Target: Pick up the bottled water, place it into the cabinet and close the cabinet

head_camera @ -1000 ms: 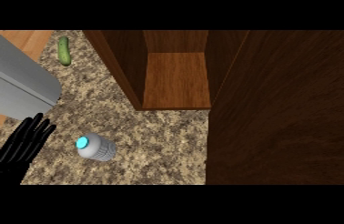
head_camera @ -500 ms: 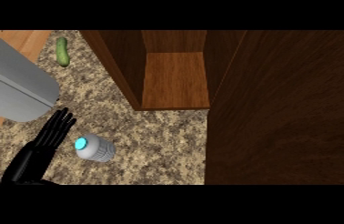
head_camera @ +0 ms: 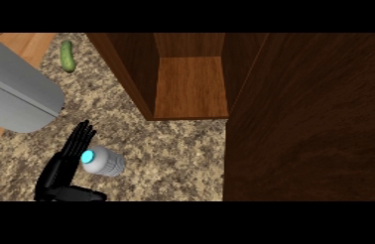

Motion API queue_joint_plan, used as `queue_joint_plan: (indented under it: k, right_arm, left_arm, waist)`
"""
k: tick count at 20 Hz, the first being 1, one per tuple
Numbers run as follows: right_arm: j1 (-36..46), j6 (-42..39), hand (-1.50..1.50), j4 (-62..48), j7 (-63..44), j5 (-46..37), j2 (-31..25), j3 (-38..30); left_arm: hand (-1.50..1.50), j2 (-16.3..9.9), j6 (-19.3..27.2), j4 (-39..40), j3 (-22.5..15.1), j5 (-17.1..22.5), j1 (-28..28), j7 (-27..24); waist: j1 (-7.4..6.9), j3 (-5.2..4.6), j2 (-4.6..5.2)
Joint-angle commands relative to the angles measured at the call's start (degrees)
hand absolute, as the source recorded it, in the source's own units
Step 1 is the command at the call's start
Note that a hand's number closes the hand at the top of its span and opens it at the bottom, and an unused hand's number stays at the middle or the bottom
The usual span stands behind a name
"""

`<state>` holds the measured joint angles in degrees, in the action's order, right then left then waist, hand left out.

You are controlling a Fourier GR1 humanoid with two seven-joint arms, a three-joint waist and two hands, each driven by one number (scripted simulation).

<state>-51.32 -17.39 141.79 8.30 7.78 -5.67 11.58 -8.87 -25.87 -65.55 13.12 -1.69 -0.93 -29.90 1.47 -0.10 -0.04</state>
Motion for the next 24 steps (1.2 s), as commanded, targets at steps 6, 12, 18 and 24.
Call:
queue_joint_plan:
  k: [6, 12, 18, 24]
  right_arm:
    - [-7.1, -1.6, -1.5, 8.7, 0.0, 1.7, -0.9, 0.6]
    - [-8.2, -2.6, -1.5, 4.9, 4.2, -0.8, -0.7, 1.0]
    - [-7.8, -1.5, -1.5, 8.3, 0.6, 2.0, -1.5, -0.3]
    - [-9.1, -2.8, -1.5, 3.6, 5.8, -0.9, -0.8, 1.4]
  left_arm:
    - [-1.5, -3.1, -5.3, 21.4, -0.6, -2.9, 7.9, -11.5]
    - [-1.5, -1.4, -6.2, 30.5, -2.2, -3.4, 10.8, -16.1]
    - [1.5, -1.0, -5.6, 35.9, -1.1, -1.8, 14.2, -19.7]
    - [1.5, 1.1, -6.3, 41.1, -0.3, 0.3, 16.4, -21.4]
  waist:
    - [0.24, -0.05, 0.12]
    - [0.39, -0.03, 0.0]
    - [-0.04, -0.07, 0.24]
    - [0.68, -0.12, 0.21]
